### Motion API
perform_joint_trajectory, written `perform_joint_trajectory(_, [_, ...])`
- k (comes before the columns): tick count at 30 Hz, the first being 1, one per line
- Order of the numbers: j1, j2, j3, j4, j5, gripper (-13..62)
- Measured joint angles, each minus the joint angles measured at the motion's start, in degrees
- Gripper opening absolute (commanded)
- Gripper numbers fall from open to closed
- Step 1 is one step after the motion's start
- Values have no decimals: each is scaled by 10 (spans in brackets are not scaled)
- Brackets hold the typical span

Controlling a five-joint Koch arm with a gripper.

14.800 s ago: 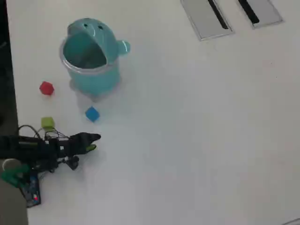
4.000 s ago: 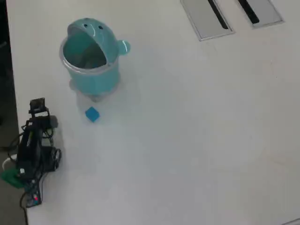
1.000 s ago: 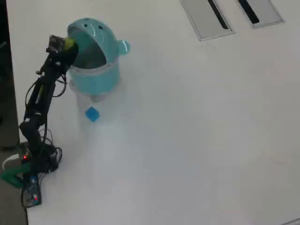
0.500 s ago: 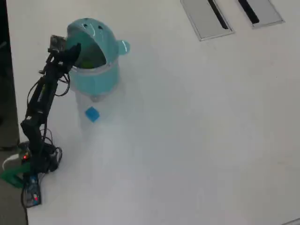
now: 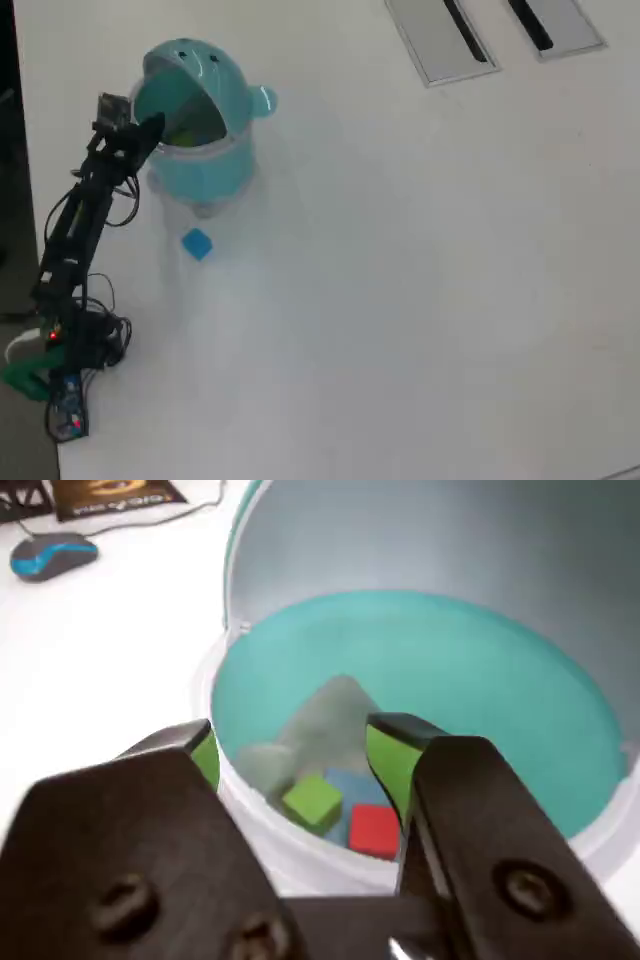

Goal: Grasp RGB lego blocks and put them in the bin one by one.

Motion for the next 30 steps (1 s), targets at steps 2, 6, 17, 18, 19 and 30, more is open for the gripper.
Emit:
perform_joint_trajectory(2, [0, 26, 24, 0, -4, 270])
perform_joint_trajectory(6, [6, 77, 76, 3, -43, 270])
perform_joint_trajectory(17, [47, 224, 248, 43, -120, 271])
perform_joint_trajectory(18, [53, 236, 261, 46, -127, 271])
perform_joint_trajectory(19, [58, 246, 272, 52, -134, 271])
perform_joint_trajectory(30, [78, 287, 385, 73, -149, 287])
